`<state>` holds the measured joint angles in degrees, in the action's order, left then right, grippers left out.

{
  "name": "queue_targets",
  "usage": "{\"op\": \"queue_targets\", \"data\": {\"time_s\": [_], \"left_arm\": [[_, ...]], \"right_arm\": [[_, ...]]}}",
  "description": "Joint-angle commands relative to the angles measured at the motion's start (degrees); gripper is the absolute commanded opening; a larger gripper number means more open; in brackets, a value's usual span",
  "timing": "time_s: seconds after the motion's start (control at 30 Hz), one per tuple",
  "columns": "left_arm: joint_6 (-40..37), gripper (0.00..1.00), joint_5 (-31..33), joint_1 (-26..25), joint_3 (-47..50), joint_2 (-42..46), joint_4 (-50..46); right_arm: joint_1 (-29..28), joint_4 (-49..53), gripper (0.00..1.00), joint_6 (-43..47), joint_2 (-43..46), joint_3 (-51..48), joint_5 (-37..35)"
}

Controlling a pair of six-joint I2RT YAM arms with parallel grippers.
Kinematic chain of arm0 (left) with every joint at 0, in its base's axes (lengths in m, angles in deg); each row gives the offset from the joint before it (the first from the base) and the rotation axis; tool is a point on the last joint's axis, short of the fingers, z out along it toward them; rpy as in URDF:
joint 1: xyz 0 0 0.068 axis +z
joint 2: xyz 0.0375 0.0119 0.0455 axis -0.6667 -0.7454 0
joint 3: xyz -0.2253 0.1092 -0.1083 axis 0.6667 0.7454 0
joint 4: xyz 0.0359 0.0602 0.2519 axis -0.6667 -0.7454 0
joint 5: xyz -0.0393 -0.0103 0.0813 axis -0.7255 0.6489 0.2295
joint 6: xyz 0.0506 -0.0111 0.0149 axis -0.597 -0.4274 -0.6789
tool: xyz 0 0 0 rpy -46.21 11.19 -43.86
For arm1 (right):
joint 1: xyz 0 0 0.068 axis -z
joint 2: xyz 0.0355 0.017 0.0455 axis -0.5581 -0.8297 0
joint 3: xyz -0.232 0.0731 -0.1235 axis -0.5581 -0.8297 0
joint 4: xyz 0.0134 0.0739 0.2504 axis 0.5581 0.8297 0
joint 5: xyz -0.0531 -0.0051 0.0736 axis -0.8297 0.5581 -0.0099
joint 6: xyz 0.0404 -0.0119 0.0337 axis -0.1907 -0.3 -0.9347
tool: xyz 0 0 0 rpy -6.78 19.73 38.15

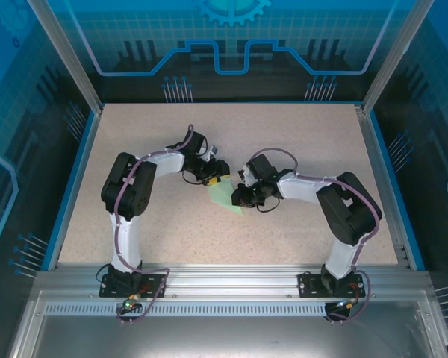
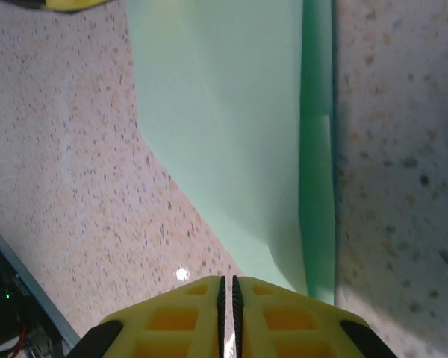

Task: Fold a paper plane with a square sheet of paper (fold left side to right side)
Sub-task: Fourth fold the wing at the center of the table.

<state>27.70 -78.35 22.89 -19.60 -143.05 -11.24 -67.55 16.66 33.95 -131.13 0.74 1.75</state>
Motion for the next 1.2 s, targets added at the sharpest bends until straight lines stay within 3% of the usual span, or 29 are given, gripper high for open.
{"op": "queue_targets", "data": {"time_s": [0.0,0.2,0.63,1.17], "left_arm": [[0.0,0.58,4.6,-0.2,1.2,-2.7,-1.9],[0.0,0.58,4.7,-0.2,1.3,-2.7,-2.0],[-0.4,0.58,5.1,-0.2,1.2,-2.5,-2.6],[-0.3,0.58,5.3,-0.2,1.0,-2.8,-2.6]], "right_arm": [[-0.6,-5.2,0.14,-3.5,-3.2,1.9,-1.3],[-1.6,-6.5,0.14,-4.2,-7.0,3.7,-1.0],[-1.6,-9.2,0.14,-4.2,-4.3,3.5,-2.4],[-2.2,-2.0,0.14,-4.0,-10.0,6.1,-5.7]]}}
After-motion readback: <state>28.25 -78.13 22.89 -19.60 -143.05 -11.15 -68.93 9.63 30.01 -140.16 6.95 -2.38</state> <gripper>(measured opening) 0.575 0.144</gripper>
